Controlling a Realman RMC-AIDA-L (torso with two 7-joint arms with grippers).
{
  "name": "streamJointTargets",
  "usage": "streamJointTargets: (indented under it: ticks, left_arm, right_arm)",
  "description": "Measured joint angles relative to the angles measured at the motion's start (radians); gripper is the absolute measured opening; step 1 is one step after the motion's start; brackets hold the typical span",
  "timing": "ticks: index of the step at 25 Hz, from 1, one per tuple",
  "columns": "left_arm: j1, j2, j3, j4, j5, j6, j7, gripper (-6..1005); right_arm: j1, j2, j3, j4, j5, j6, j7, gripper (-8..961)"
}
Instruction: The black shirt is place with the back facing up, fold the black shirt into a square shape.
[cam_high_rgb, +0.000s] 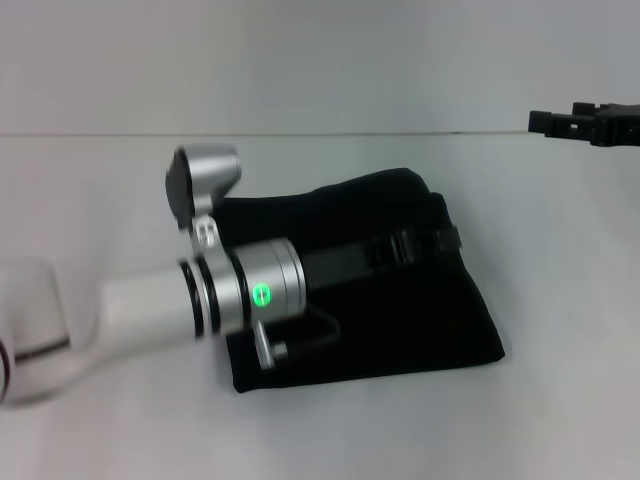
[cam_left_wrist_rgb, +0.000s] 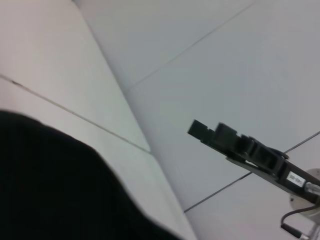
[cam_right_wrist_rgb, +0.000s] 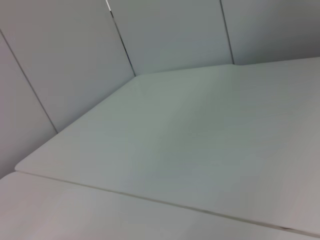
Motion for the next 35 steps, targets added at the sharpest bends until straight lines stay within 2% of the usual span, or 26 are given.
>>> streamJointTargets:
  ticks: [4, 8, 9, 14, 19, 20, 23, 26, 31, 35]
  left_arm:
    - [0.019, -0.001, -0.043, -0.095, -0.055, 0.011, 0.128, 51]
    - [0.015, 0.0, -0.055, -0.123, -0.052, 0.059, 0.145, 206]
    - [0.015, 0.002, -0.048, -0.121, -0.05, 0.109, 0.143, 245]
    - [0.046, 0.01, 0.028, -0.01, -0.027, 0.291, 0.135, 484]
    - [0.126, 0.014, 0.141, 0.163, -0.025, 0.321, 0.116, 678]
    - [0.14, 0.015, 0.165, 0.195, -0.024, 0.322, 0.117, 717]
    - [0.178, 0.018, 0.236, 0.295, -0.025, 0.322, 0.121, 940]
    - [0.203, 0.025, 0.266, 0.353, -0.025, 0.321, 0.122, 944]
    - [0.211, 0.04, 0.275, 0.384, 0.001, 0.319, 0.123, 950]
    - [0.207, 0.04, 0.275, 0.399, 0.046, 0.317, 0.123, 952]
  right_arm:
    - [0.003, -0.003, -0.006, 0.003, -0.009, -0.006, 0.002, 907]
    - [0.006, -0.01, -0.056, 0.012, -0.017, -0.014, 0.056, 906]
    - [0.005, -0.014, -0.079, 0.012, -0.017, -0.017, 0.083, 906]
    - [0.009, -0.041, -0.204, 0.041, -0.018, -0.04, 0.244, 904]
    - [0.036, -0.046, -0.267, 0.13, -0.02, -0.044, 0.323, 903]
    - [0.042, -0.043, -0.272, 0.15, -0.022, -0.04, 0.33, 902]
    - [0.063, -0.024, -0.28, 0.205, -0.03, -0.008, 0.339, 902]
    - [0.084, 0.001, -0.294, 0.25, -0.032, 0.037, 0.34, 901]
    - [0.101, 0.039, -0.314, 0.277, -0.032, 0.103, 0.344, 899]
    - [0.107, 0.056, -0.321, 0.285, -0.033, 0.137, 0.344, 898]
